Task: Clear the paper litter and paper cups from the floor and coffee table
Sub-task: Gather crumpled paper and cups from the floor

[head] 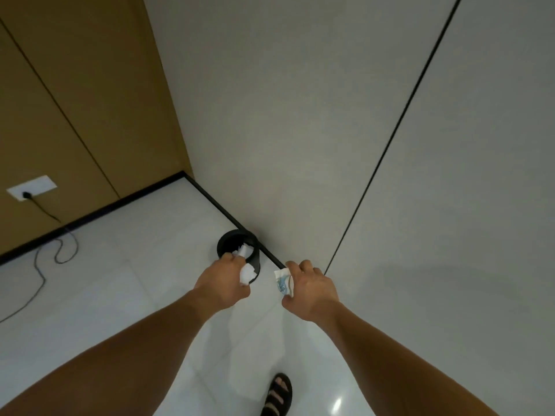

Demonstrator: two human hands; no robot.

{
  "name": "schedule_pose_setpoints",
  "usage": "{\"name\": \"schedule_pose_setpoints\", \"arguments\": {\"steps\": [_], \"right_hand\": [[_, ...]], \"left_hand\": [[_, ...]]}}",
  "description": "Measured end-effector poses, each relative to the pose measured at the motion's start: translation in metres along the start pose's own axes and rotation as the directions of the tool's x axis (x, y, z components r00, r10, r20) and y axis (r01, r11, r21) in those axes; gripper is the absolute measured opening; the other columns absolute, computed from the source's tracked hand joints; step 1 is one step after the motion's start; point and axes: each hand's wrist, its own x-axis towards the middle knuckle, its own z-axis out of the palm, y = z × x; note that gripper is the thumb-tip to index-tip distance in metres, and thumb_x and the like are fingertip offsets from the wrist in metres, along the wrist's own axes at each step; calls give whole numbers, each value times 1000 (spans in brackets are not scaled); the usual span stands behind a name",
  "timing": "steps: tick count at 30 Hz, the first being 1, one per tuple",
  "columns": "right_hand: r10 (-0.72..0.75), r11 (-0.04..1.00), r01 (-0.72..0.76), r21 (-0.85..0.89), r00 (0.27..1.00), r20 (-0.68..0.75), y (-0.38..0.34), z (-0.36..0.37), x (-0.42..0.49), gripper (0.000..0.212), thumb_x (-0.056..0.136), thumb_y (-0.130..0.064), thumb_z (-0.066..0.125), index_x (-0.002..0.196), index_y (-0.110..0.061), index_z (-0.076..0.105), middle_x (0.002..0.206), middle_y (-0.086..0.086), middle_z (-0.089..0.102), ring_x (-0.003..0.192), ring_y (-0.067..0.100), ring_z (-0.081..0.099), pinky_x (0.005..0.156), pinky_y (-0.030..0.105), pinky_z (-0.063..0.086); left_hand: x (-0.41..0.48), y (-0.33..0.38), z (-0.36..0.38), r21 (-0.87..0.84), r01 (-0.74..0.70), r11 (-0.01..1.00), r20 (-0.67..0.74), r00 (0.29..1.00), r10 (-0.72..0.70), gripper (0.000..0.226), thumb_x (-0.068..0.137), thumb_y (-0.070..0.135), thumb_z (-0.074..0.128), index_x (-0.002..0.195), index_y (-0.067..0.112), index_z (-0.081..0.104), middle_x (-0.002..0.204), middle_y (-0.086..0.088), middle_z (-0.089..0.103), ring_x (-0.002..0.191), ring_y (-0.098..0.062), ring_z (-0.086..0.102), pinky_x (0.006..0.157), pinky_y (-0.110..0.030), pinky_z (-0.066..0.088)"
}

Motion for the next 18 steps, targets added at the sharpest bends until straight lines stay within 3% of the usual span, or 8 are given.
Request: {"name": "schedule_pose_setpoints", "arguments": {"steps": [3,7,15,18], "right_hand": [[-36,999,36,21,999,19,-18,-13,54,75,84,-43,59,148,-23,25,132,7,42,113,29,49,87,37,45],[-88,996,88,13,996,8,-39,-34,122,76,84,-44,59,148,-23,24,134,6,41,117,29,47,90,37,45],[-70,997,70,11,997,24,-81,-38,226,78,81,-45,61,147,-24,26,132,6,41,114,27,48,87,35,45],[0,999,-2,36,999,48,-99,-34,262,76,80,-44,63,144,-23,29,131,6,42,113,27,50,85,34,45]], "left_hand": [[34,-25,-33,-9,42,999,-29,999,-43,45,78,35,68,117,19,53,110,-5,51,95,-23,58,80,-31,49],[81,-49,-68,-64,90,994,-86,992,-95,44,78,32,68,116,18,53,108,-6,50,97,-25,56,84,-37,50],[168,-113,-93,-140,101,985,-28,994,-106,56,77,35,73,125,17,49,118,-8,50,106,-26,56,92,-38,49],[206,-143,-99,-158,78,984,39,997,-73,63,77,36,73,130,18,45,121,-8,48,109,-25,55,91,-33,48]]}}
